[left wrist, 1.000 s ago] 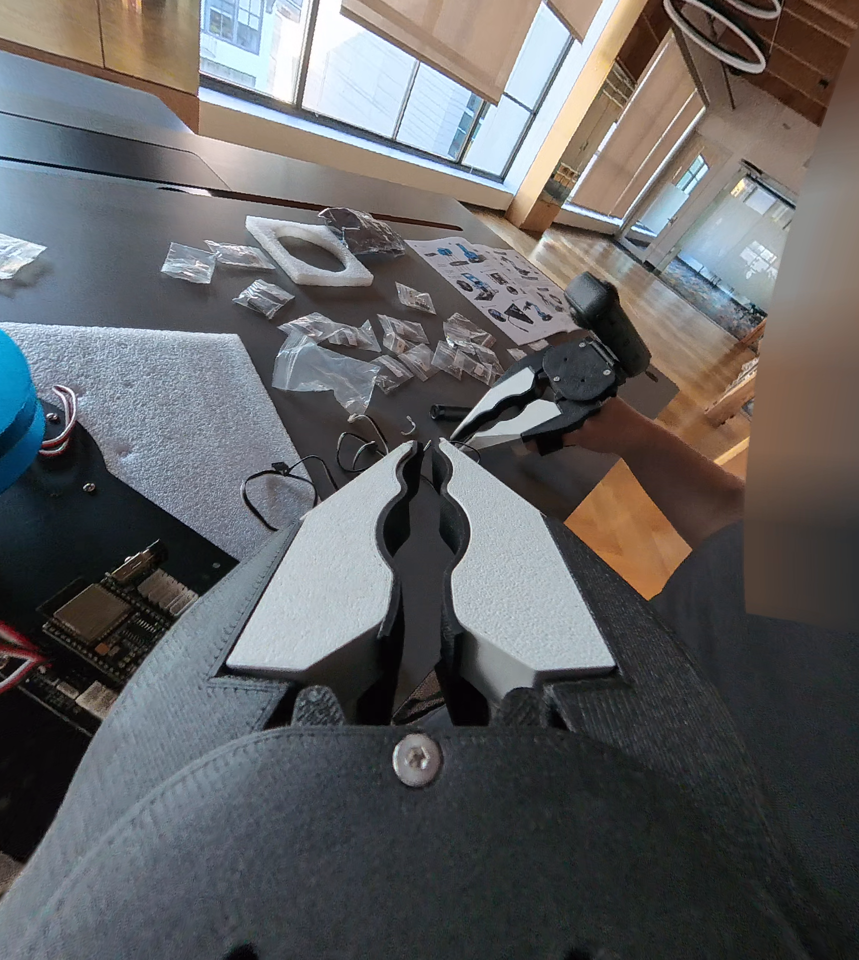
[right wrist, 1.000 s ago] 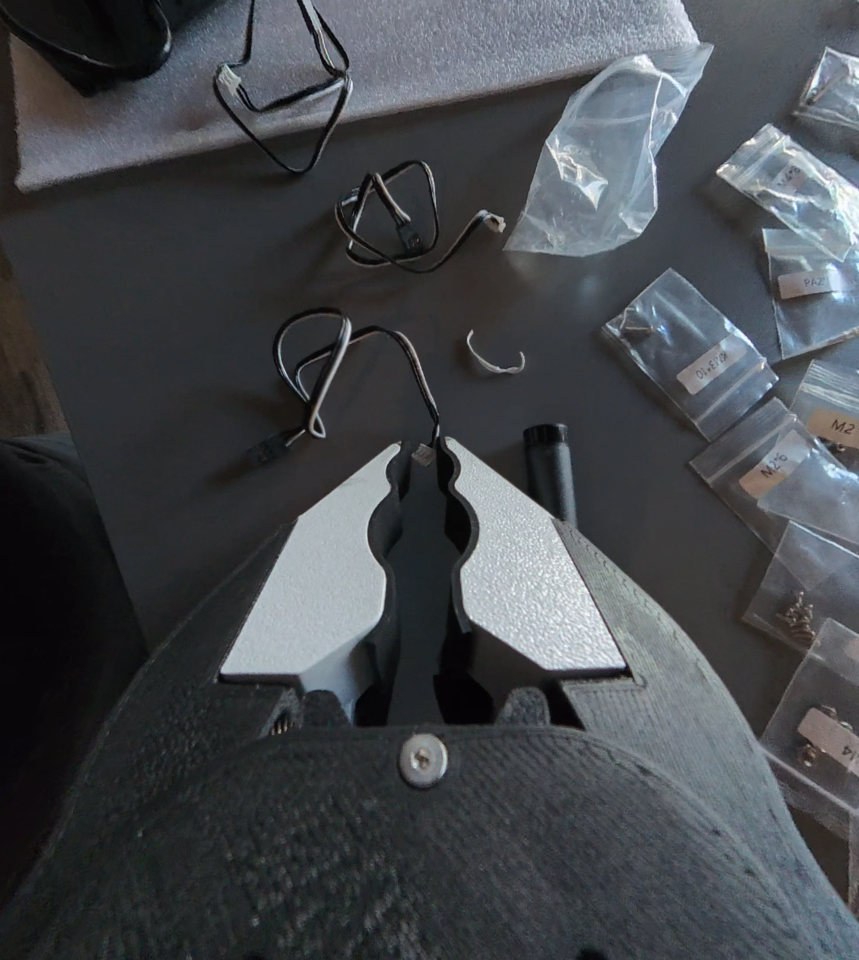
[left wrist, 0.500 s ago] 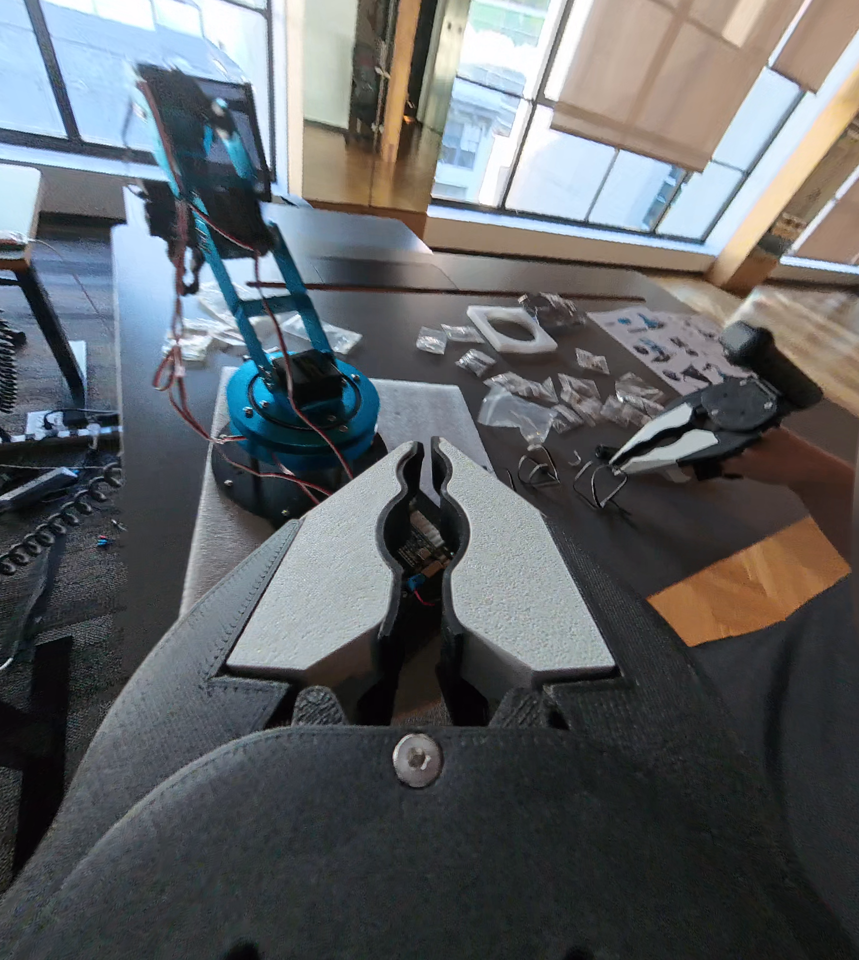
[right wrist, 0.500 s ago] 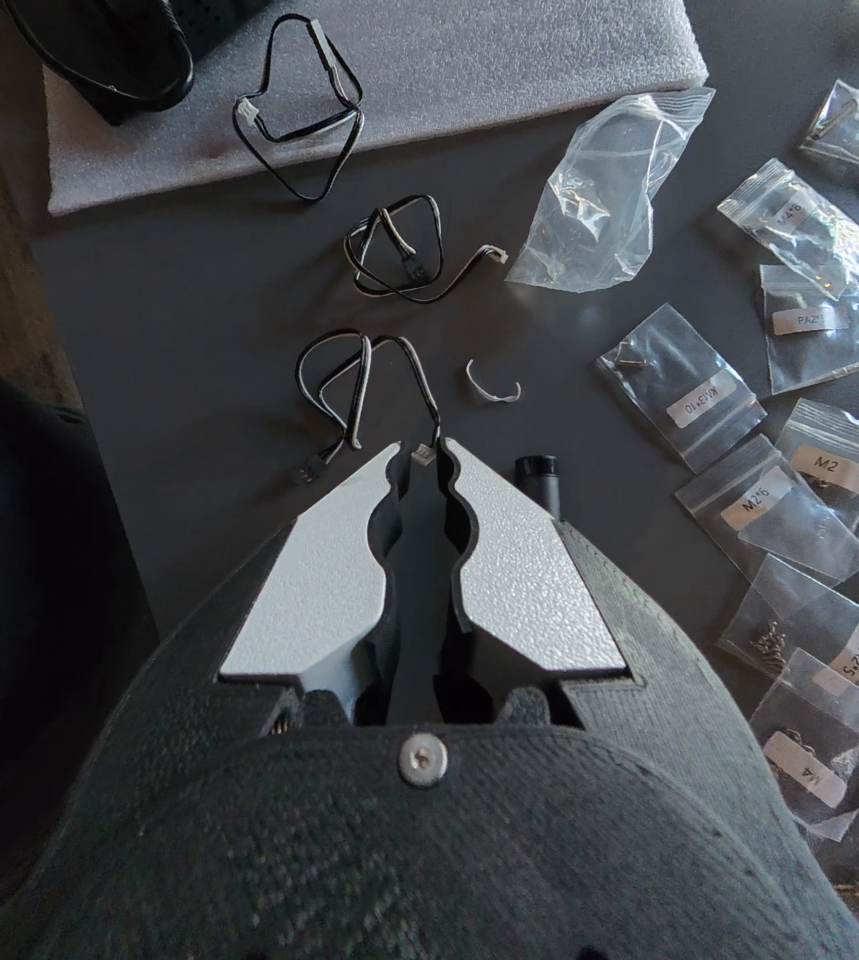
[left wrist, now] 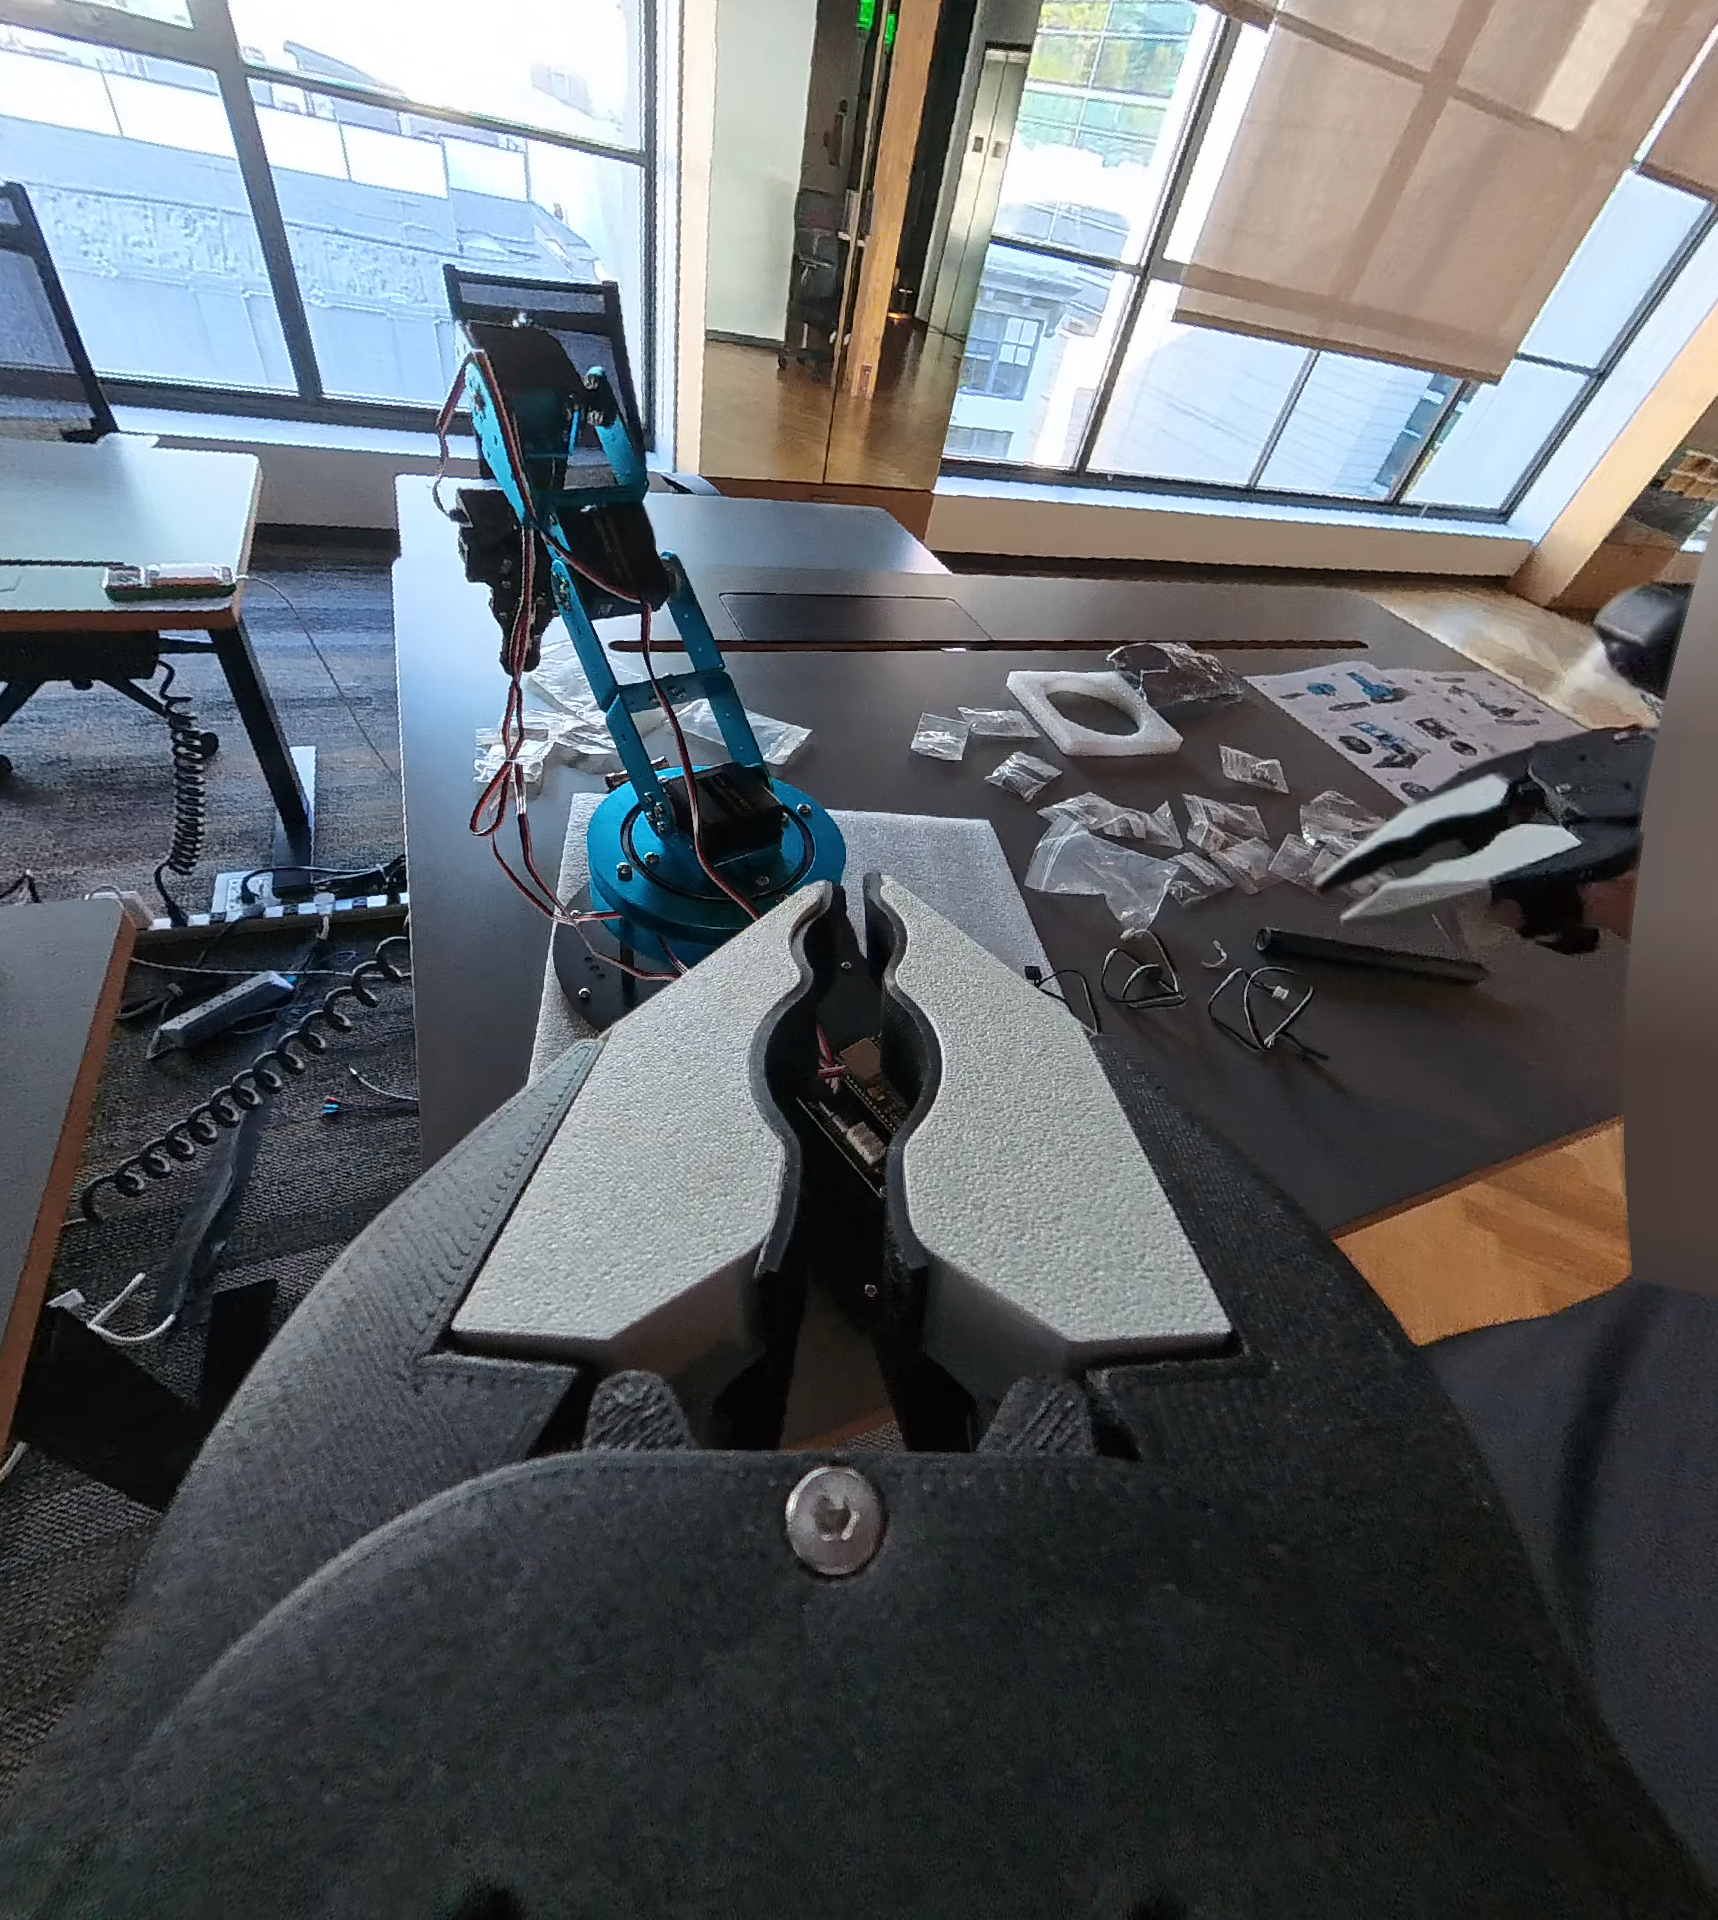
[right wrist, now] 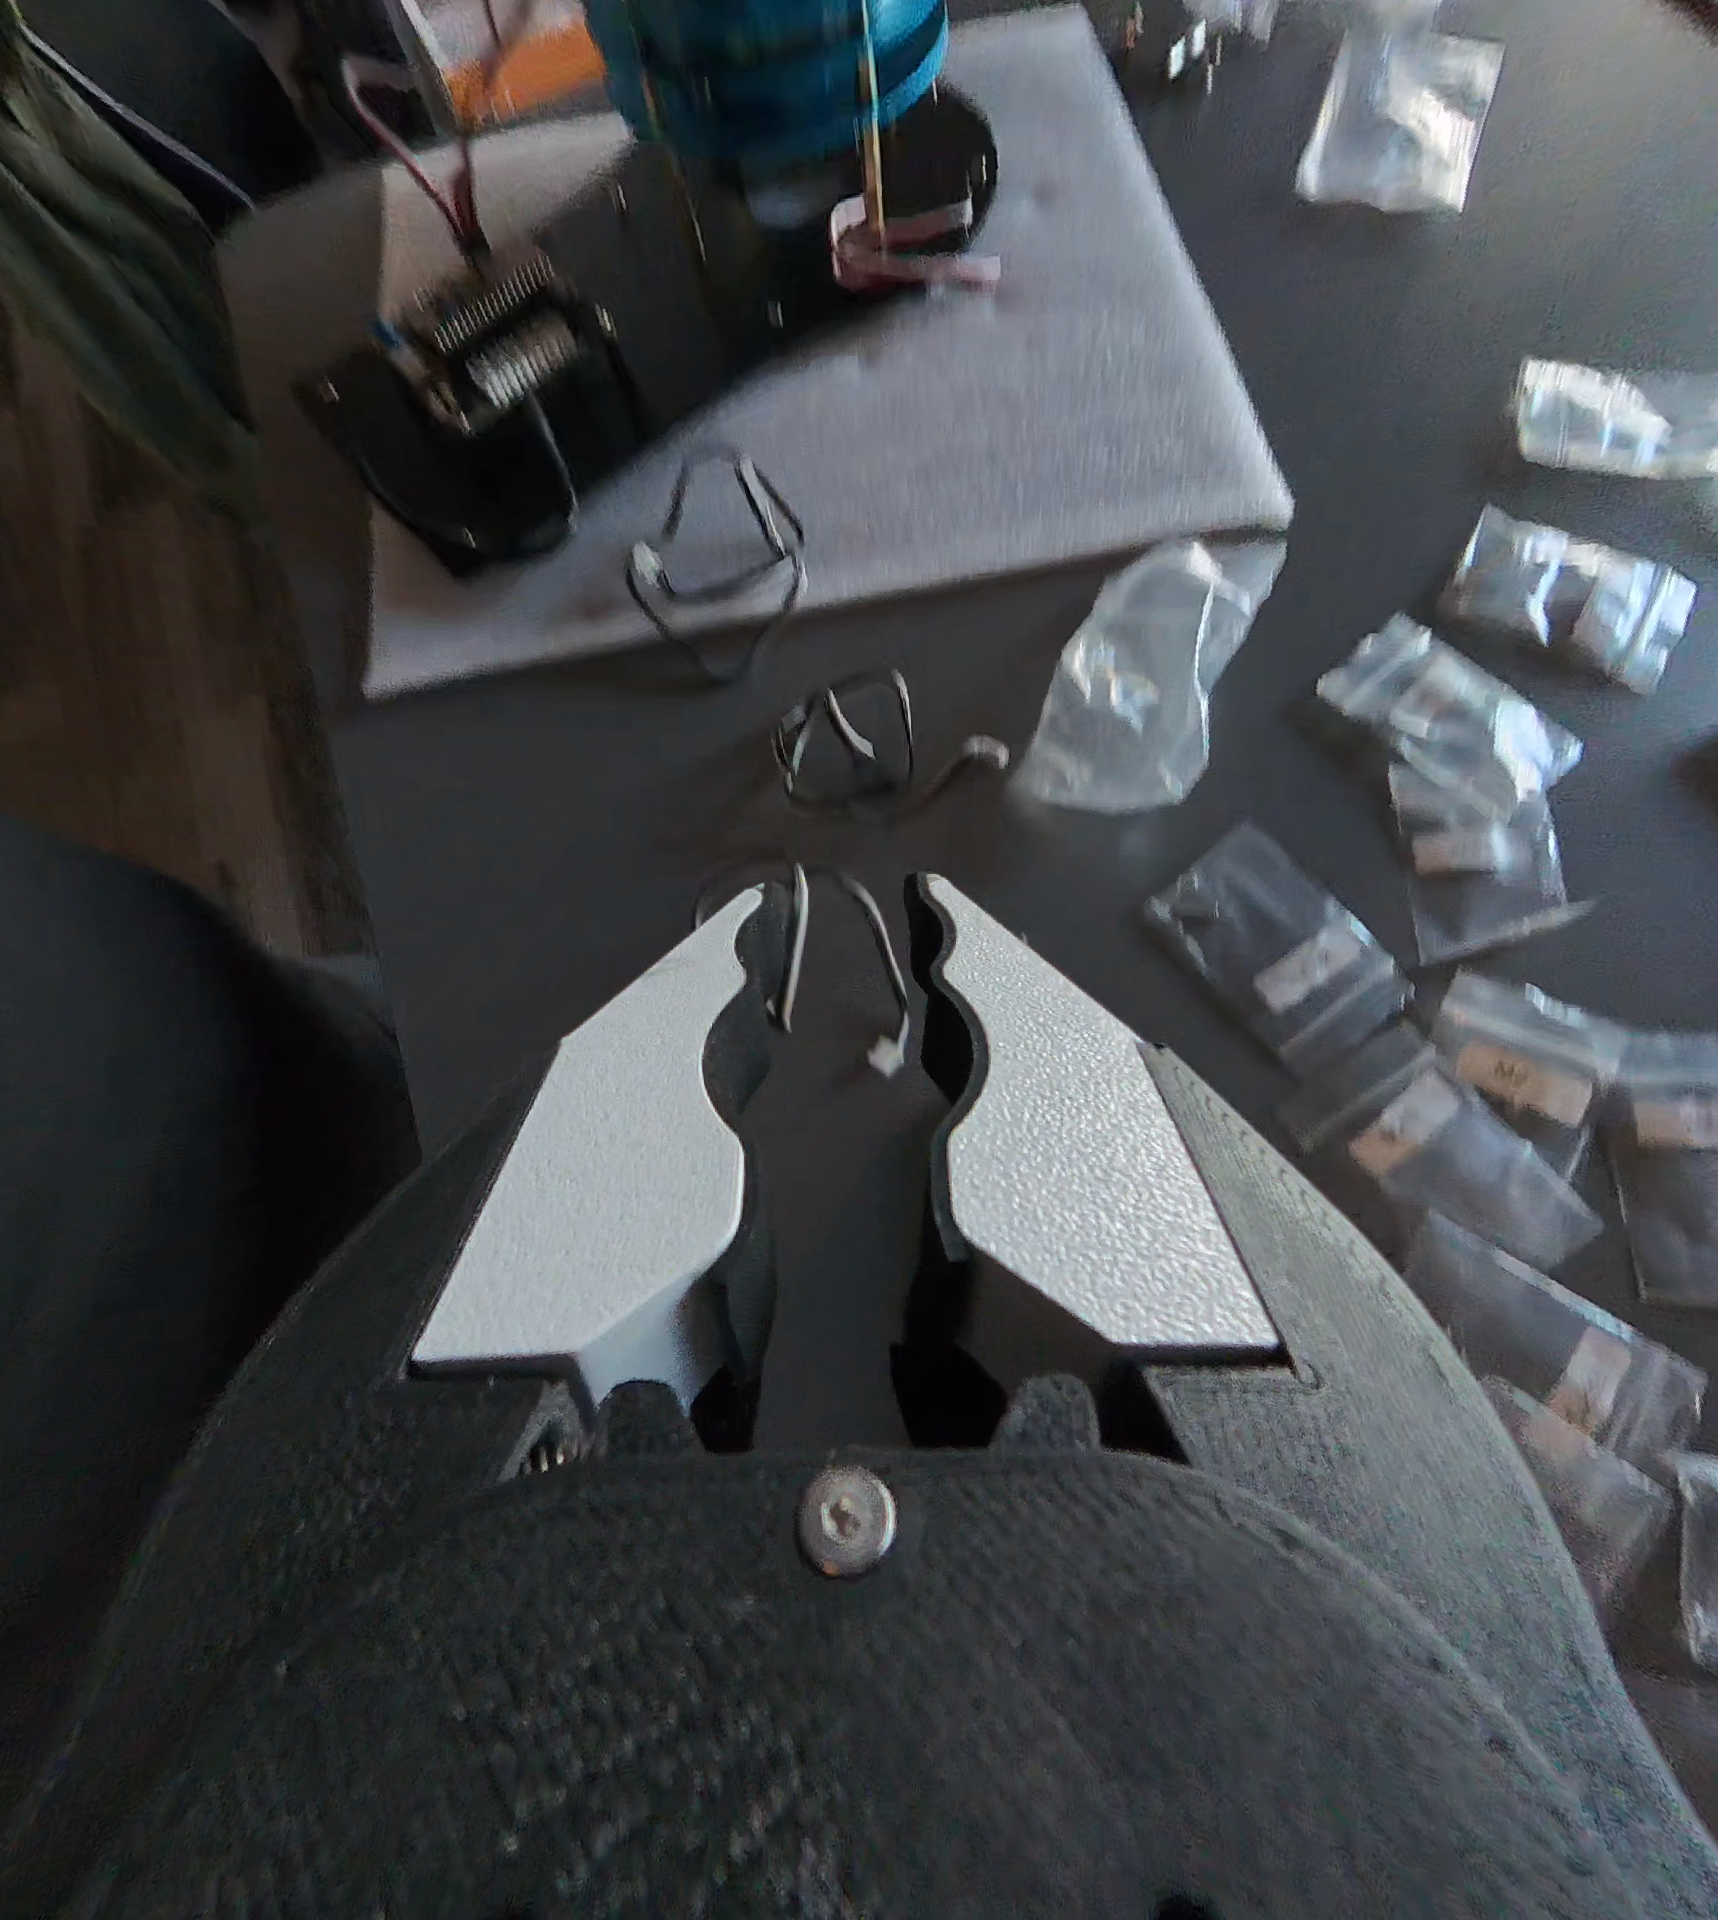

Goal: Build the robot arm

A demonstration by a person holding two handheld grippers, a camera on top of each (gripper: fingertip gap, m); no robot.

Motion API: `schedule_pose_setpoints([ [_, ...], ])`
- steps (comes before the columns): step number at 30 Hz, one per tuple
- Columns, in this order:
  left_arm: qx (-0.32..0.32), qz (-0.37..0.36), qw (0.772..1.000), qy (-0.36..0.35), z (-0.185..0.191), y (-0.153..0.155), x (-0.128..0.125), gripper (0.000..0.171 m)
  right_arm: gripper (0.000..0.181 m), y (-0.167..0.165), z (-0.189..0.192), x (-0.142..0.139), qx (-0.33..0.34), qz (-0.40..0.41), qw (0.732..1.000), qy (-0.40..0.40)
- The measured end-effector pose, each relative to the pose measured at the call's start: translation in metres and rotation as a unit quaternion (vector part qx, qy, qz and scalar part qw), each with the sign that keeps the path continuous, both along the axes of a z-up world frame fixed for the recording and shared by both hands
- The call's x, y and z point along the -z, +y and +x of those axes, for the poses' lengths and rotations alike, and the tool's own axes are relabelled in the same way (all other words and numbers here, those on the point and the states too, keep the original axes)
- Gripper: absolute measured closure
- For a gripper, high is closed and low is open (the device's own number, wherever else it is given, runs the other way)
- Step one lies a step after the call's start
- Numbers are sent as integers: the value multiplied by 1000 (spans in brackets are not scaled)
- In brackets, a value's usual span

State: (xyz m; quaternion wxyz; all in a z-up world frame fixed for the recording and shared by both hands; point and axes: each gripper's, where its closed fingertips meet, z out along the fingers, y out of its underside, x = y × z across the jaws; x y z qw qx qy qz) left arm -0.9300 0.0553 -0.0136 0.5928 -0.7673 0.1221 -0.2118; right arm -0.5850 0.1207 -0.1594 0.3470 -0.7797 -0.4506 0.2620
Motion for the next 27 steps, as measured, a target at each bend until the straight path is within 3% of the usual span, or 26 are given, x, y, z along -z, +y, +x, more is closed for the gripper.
schedule_pose_setpoints([
  [4,-4,-5,1000,12,-1,-6,3,170,165,-2,-53,-13,-38,32,998,37],
  [12,3,-13,999,40,-25,-6,1,171,168,5,-108,27,-27,36,998,-38],
  [21,54,4,998,33,-64,26,-1,171,171,14,-132,51,91,-61,994,-20],
  [24,71,7,997,35,-75,35,4,171,170,21,-137,44,106,-39,994,-12],
  [27,85,6,996,26,-85,41,8,171,165,29,-127,46,123,0,990,-63],
])
